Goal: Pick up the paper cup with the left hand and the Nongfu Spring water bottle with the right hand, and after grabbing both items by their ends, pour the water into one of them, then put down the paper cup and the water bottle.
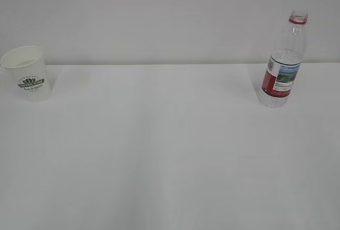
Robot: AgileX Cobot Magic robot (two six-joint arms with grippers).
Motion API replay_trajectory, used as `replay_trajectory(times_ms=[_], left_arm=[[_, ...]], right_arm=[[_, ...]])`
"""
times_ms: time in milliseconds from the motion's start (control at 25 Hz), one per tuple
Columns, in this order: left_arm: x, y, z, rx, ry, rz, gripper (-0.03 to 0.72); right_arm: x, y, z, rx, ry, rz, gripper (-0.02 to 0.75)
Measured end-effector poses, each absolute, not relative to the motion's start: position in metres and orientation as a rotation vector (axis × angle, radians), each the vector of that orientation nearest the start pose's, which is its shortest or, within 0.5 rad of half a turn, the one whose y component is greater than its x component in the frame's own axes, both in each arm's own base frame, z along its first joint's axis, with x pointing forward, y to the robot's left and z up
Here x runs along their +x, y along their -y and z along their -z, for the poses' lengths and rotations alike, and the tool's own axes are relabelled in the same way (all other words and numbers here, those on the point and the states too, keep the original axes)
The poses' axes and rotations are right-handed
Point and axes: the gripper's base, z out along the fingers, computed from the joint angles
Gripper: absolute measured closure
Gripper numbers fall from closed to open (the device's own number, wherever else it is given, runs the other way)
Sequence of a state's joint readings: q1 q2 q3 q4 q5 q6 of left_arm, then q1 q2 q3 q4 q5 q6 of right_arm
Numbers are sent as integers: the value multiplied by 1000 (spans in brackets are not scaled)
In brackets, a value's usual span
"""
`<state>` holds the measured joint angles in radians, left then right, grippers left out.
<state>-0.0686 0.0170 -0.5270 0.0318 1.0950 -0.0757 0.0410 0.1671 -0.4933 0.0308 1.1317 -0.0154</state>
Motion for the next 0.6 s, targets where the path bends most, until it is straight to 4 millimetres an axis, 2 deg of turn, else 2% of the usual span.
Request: replay_trajectory(times_ms=[400,600], left_arm=[[-9,-3,-282,-10,-2056,51,172],[-9,-3,-282,-10,-2056,51,172]], right_arm=[[-7,-2,-269,-61,-2129,-52,150],[-10,-2,-269,-61,-2114,-52,150]])
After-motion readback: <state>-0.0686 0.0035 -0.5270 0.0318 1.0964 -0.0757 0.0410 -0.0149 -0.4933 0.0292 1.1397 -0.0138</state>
